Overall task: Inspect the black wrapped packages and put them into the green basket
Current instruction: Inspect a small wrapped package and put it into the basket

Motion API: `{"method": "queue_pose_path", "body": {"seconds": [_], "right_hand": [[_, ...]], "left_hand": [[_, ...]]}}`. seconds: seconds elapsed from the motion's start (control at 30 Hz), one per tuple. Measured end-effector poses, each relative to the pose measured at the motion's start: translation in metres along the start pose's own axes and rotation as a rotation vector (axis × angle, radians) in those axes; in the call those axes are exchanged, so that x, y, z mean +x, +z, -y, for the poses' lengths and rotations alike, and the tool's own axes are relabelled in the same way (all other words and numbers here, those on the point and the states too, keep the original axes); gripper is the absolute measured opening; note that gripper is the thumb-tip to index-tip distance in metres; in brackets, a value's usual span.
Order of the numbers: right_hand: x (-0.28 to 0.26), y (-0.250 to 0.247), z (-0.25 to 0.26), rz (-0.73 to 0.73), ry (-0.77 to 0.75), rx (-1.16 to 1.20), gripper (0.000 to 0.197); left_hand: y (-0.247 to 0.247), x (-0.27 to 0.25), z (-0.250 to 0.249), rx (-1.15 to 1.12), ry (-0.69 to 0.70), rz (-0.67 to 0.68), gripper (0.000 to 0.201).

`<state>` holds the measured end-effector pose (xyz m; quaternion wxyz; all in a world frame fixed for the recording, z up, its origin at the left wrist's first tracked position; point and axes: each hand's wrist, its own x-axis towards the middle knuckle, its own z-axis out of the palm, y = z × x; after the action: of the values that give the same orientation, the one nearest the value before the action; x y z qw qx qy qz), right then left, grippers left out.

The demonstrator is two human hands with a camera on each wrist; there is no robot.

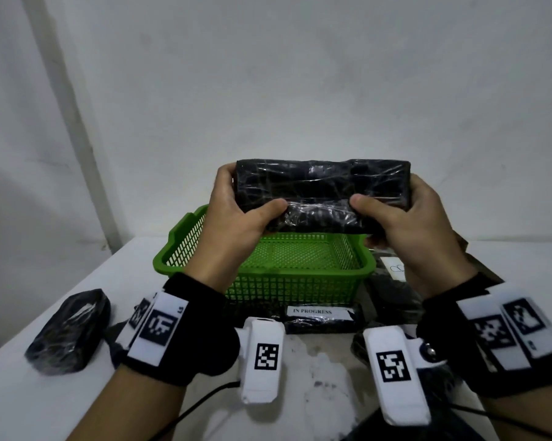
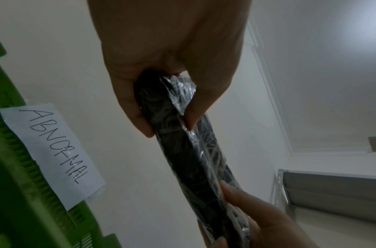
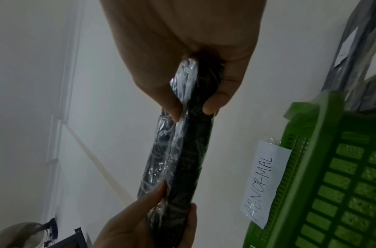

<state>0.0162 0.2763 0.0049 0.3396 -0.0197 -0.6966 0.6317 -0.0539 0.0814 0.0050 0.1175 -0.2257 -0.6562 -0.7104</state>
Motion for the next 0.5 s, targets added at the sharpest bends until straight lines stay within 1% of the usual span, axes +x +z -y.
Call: {"method": "queue_pose_path", "body": {"seconds": [0.07,0.13,0.2,0.27,0.33,0.4,0.43,0.5], "right_hand": [[-0.001,-0.002,-0.001,0.016,-0.007,-0.03,0.034],[-0.002,-0.003,-0.002,0.014,-0.017,-0.143,0.036],[-0.002,-0.006,-0.003,0.012,-0.022,-0.333,0.044],[-0.003,-0.007,-0.001,0.046,0.031,-0.397,0.056],[-0.005,-0.005,0.005,0.123,0.142,-0.279,0.071],[-0.006,-0.001,0.01,0.155,0.271,-0.12,0.081],[-0.005,0.001,0.011,0.145,0.292,-0.06,0.08],[-0.003,0.003,0.011,0.101,0.265,0.025,0.067]], "left_hand": [[-0.001,-0.002,-0.001,0.032,-0.01,0.005,0.051],[-0.003,-0.004,-0.004,0.106,-0.051,0.039,0.043],[-0.005,-0.006,-0.008,0.139,-0.144,0.086,0.036],[-0.007,-0.005,-0.009,0.098,-0.195,0.088,0.031],[-0.008,-0.003,-0.009,0.038,-0.159,0.054,0.021],[-0.011,-0.001,-0.009,0.019,-0.092,0.034,0.018],[-0.012,0.001,-0.008,0.011,-0.069,0.034,0.019],[-0.013,0.002,-0.009,-0.02,-0.039,0.043,0.021]]}}
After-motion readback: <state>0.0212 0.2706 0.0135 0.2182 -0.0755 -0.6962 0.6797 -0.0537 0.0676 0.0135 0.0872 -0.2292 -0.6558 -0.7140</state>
